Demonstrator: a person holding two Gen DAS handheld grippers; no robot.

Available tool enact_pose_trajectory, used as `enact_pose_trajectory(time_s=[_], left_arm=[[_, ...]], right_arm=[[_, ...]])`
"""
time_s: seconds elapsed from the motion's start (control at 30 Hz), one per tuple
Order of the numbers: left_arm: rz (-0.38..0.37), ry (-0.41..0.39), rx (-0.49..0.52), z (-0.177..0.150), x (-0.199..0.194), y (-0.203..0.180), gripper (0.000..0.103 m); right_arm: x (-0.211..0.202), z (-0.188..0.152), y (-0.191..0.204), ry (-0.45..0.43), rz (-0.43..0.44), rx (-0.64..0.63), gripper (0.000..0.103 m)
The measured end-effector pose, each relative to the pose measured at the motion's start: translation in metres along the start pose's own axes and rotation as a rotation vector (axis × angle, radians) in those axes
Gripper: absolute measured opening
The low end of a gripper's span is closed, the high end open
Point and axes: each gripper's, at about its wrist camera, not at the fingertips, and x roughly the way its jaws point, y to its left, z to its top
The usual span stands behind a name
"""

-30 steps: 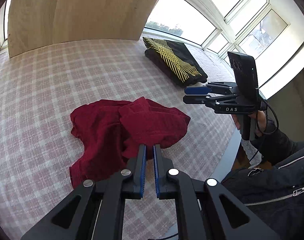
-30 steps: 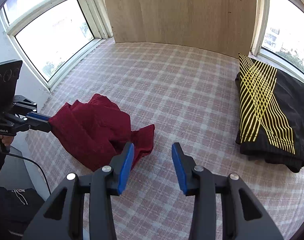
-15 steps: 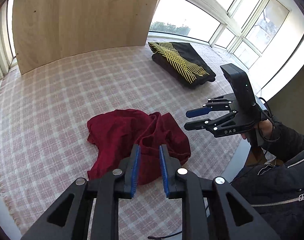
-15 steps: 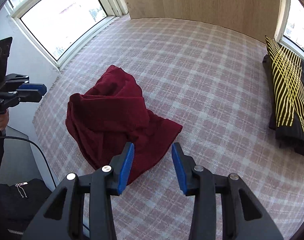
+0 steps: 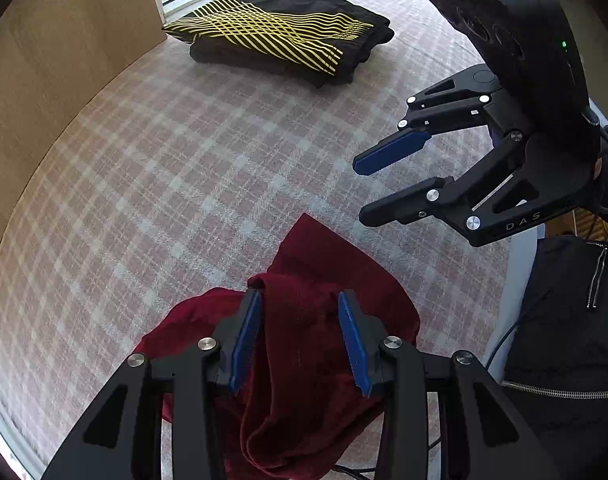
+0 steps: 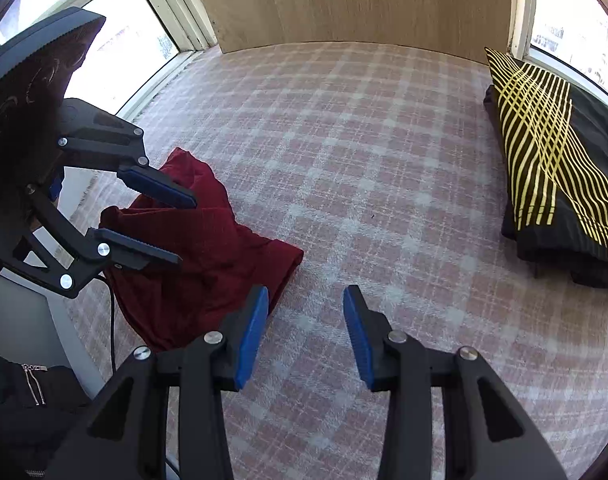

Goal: Fold clothes
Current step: 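Grasp the shirt edge with the right tool while the left tool holds it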

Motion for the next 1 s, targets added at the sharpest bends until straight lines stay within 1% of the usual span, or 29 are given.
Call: enact_pose_trajectory(time_s=[0.03, 0.17, 0.2, 0.23, 0.27, 0.37, 0.47, 0.5, 0.6, 0.73, 0.8, 0.83, 0.87, 0.9, 0.97, 1.0], left_arm=[[0.002, 0.004, -0.015, -0.002, 0.000, 0.003, 0.035], [-0.005, -0.002, -0.053, -0.015, -0.005, 0.009, 0.035], [-0.005, 0.001, -0.060, -0.018, -0.004, 0.010, 0.031], [-0.006, 0.004, -0.066, -0.021, -0.004, 0.011, 0.022], [-0.012, 0.002, -0.080, -0.023, -0.004, 0.013, 0.018], [-0.030, -0.004, -0.121, -0.029, -0.002, 0.018, 0.016], [-0.041, -0.019, -0.131, -0.032, -0.004, 0.018, 0.014], [-0.041, -0.027, -0.134, -0.033, -0.005, 0.017, 0.011], [-0.054, -0.052, -0.147, -0.037, -0.011, 0.015, 0.008], [-0.100, -0.100, -0.192, -0.049, -0.021, 0.014, 0.005], [-0.105, -0.118, -0.222, -0.057, -0.025, 0.014, 0.004], [-0.111, -0.126, -0.234, -0.062, -0.027, 0.015, 0.004], [-0.117, -0.133, -0.246, -0.066, -0.029, 0.015, 0.003], [-0.117, -0.138, -0.256, -0.068, -0.030, 0.014, 0.003], [-0.112, -0.148, -0.270, -0.071, -0.032, 0.012, 0.003], [-0.109, -0.154, -0.278, -0.066, -0.029, 0.014, 0.002]], right_arm=[[0.002, 0.001, 0.000, 0.004, 0.004, 0.000, 0.039], [0.014, 0.004, 0.002, 0.032, 0.023, -0.022, 0.039], [0.016, 0.005, 0.002, 0.039, 0.028, -0.026, 0.039], [0.019, 0.006, 0.003, 0.044, 0.033, -0.030, 0.039], [0.022, 0.007, 0.003, 0.049, 0.037, -0.034, 0.039], [0.032, 0.011, 0.007, 0.067, 0.046, -0.044, 0.039], [0.039, 0.015, 0.012, 0.080, 0.053, -0.059, 0.039], [0.041, 0.016, 0.015, 0.084, 0.054, -0.064, 0.039], [0.046, 0.021, 0.018, 0.098, 0.068, -0.076, 0.039], [0.054, 0.023, 0.024, 0.118, 0.087, -0.111, 0.039], [0.054, 0.023, 0.026, 0.123, 0.095, -0.118, 0.032], [0.053, 0.024, 0.027, 0.128, 0.099, -0.118, 0.020], [0.053, 0.024, 0.027, 0.129, 0.105, -0.117, 0.013], [0.053, 0.025, 0.028, 0.131, 0.117, -0.114, 0.008], [0.051, 0.024, 0.026, 0.132, 0.135, -0.103, 0.006], [0.050, 0.023, 0.026, 0.126, 0.131, -0.098, 0.005]])
